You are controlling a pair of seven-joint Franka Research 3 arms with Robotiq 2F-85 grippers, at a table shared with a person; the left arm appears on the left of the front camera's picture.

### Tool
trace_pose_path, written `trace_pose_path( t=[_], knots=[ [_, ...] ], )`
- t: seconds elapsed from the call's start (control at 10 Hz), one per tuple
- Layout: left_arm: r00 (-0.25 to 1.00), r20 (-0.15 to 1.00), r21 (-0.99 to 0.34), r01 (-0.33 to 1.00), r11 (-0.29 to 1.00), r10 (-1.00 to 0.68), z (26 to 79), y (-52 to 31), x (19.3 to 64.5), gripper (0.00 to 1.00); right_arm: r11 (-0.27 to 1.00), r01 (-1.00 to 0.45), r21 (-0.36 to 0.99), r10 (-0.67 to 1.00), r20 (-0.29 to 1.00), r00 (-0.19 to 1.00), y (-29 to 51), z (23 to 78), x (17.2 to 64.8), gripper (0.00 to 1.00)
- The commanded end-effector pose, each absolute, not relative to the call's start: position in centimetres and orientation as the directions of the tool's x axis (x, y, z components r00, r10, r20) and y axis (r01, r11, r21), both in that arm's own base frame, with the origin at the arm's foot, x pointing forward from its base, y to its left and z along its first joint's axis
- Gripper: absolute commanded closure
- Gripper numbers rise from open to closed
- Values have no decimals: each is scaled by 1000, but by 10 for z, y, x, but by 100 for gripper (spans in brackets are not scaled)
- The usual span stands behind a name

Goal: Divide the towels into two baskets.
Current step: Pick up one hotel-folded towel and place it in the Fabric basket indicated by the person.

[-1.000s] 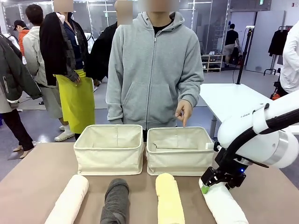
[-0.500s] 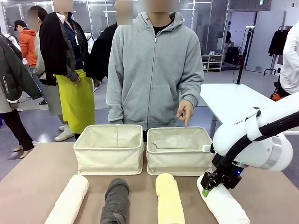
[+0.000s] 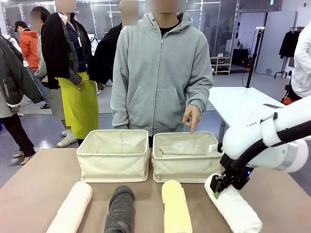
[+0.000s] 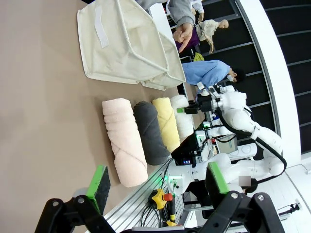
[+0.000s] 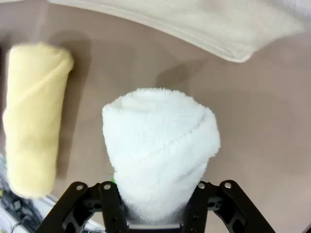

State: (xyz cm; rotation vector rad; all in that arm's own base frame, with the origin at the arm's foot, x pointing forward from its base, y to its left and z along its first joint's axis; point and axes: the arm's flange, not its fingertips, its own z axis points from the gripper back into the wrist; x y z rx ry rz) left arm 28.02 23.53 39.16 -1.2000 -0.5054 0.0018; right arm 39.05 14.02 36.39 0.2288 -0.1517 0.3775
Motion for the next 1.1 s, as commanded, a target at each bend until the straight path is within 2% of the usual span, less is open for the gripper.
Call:
trace_pose_path(
  t=[0.0,0.1,0.3,0.4,0.6,0.7,0.8,0.9,1.0],
  knots=[
    [885,378,-890,267,370,271,394,236,278,0,832,-532,158,493,227,840,143,417,340,65],
    [885,378,-890,267,370,271,394,236,278,0,773,-627,94,597,224,770,148,435,339,65],
    [885,378,-890,267,370,271,394,236,278,0,566,-825,14,810,177,559,161,463,335,65],
    [885,378,-890,267,370,271,394,236,278,0,398,-917,12,905,155,395,168,475,330,65],
    [885,378,-890,267,370,271,394,236,278,0,127,-992,8,982,139,127,175,483,322,65],
    [885,378,-890,267,370,271,394,236,278,0,93,-995,-23,988,127,90,175,481,315,65],
    [885,378,-890,267,370,271,394,236,278,0,140,-989,-55,983,129,131,171,477,311,65],
    [885,378,-890,267,370,271,394,236,278,0,156,-988,-1,979,135,154,185,481,314,65],
    [885,378,-890,267,370,271,394,236,278,0,156,-988,-1,979,135,154,185,481,314,65]
  ],
)
